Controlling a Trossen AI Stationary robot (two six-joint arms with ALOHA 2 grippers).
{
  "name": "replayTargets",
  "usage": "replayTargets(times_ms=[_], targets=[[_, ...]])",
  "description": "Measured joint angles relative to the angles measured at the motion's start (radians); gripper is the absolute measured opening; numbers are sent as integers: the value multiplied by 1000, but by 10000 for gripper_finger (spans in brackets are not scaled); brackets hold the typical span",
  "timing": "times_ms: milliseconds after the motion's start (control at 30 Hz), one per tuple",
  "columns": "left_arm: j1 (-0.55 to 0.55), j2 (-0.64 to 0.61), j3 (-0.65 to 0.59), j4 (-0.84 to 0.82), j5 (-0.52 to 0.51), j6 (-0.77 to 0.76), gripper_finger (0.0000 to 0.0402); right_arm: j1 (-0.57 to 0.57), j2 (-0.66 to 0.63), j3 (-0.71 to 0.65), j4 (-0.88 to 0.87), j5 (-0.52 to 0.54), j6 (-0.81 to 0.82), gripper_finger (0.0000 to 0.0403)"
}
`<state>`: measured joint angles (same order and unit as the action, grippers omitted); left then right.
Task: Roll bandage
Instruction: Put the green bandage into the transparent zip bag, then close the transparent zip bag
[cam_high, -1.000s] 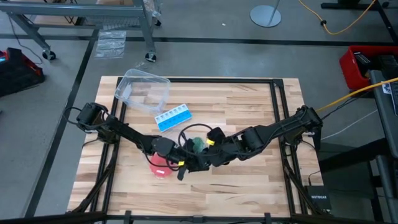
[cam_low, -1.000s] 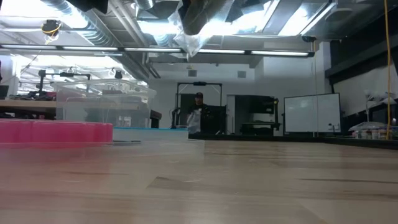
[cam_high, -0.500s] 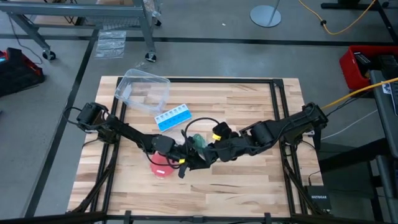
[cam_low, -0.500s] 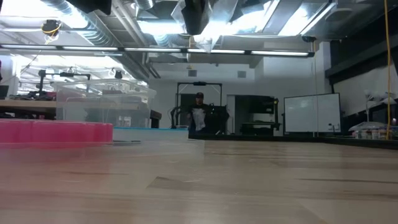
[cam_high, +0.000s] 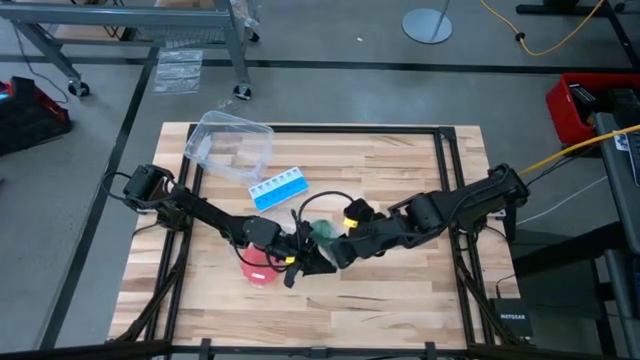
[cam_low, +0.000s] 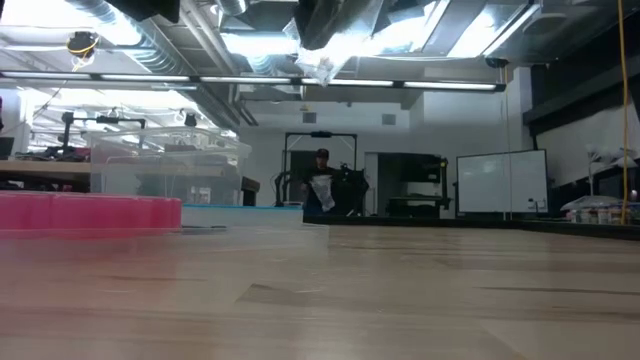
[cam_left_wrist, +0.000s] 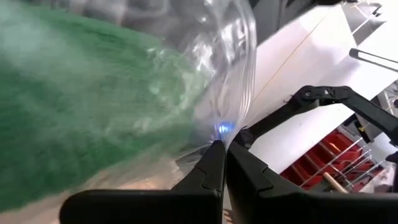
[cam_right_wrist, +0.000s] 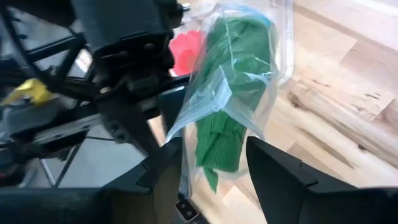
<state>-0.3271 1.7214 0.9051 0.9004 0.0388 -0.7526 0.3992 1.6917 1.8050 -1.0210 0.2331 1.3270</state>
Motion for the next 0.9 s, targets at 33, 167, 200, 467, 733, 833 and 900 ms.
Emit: replayTargets(times_ms=[33,167,200,467,733,833,900], targets=[[0,0,0,2,2,0,0,1,-8,0,-1,-1,0,183],[0,0,0,-1,4,-1,0,0,-22,0,-1,-17,3,183],[0,0,0,0,4,-2,0,0,-26,0,-1,-37,3,183],[-3,0,0,6,38,-13,0,1,-30,1,-16,-137,-32,183],[-7,0,0,-3,142,-34,0,2,-29,1,-78,-117,-200,183],[-6,0,0,-56,227,-35,0,25,-26,1,-81,-93,-253,183],[-5,0,0,-113,271,-36,0,37,-23,1,-81,-72,-280,183]])
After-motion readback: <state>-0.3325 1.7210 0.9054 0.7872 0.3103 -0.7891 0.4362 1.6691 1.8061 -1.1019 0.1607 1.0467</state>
